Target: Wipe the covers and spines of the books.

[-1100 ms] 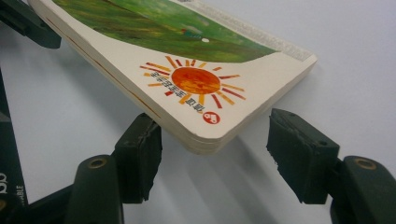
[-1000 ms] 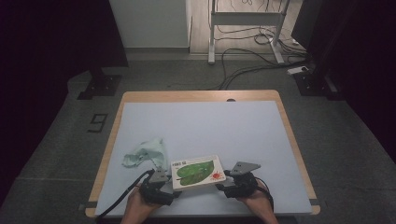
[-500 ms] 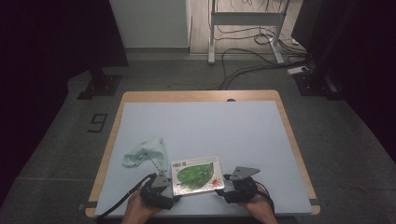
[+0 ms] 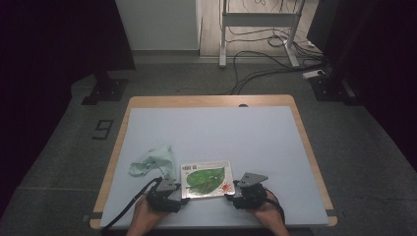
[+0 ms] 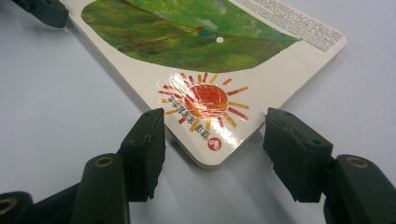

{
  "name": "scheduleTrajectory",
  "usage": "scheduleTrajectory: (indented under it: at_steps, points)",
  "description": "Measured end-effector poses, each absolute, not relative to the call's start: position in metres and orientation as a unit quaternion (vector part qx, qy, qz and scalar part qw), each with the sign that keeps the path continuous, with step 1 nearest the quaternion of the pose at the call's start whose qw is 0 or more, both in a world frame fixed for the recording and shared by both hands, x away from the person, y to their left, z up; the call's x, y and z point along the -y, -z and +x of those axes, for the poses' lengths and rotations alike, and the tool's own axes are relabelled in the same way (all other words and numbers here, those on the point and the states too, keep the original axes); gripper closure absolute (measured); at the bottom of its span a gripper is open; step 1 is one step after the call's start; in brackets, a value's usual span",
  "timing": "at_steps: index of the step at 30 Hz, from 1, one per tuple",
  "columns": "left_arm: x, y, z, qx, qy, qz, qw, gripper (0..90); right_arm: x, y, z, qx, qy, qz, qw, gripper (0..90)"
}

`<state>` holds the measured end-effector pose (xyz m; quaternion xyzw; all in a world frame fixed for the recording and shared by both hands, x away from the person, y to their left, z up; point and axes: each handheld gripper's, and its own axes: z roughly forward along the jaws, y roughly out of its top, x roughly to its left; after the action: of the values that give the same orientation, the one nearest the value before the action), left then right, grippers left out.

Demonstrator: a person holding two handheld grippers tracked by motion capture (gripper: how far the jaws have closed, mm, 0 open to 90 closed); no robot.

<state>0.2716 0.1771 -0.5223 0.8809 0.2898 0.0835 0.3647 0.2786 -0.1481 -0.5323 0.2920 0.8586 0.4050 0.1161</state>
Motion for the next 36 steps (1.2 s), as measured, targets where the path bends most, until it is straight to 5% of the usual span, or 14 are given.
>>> scheduleTrajectory:
  at_steps: [5,11,17,29,36]
  points:
    - [-0.178,0.522,0.272,-0.291,-0.092,0.882,0.359,31.5,0.148,0.532,0.279,-0.857,-0.406,0.295,0.117,36.9]
    - [-0.190,0.511,0.280,-0.313,-0.103,0.874,0.357,15.0,0.162,0.527,0.282,-0.849,-0.414,0.306,0.120,25.9]
    - [-0.206,0.491,0.291,-0.328,-0.126,0.870,0.347,10.8,0.183,0.524,0.288,-0.846,-0.401,0.325,0.135,17.1]
    - [-0.236,0.462,0.335,-0.362,-0.152,0.853,0.344,13.5,0.227,0.533,0.300,-0.828,-0.366,0.395,0.159,1.9]
    - [-0.247,0.478,0.363,-0.387,-0.166,0.847,0.325,19.8,0.238,0.536,0.304,-0.819,-0.363,0.415,0.158,1.6]
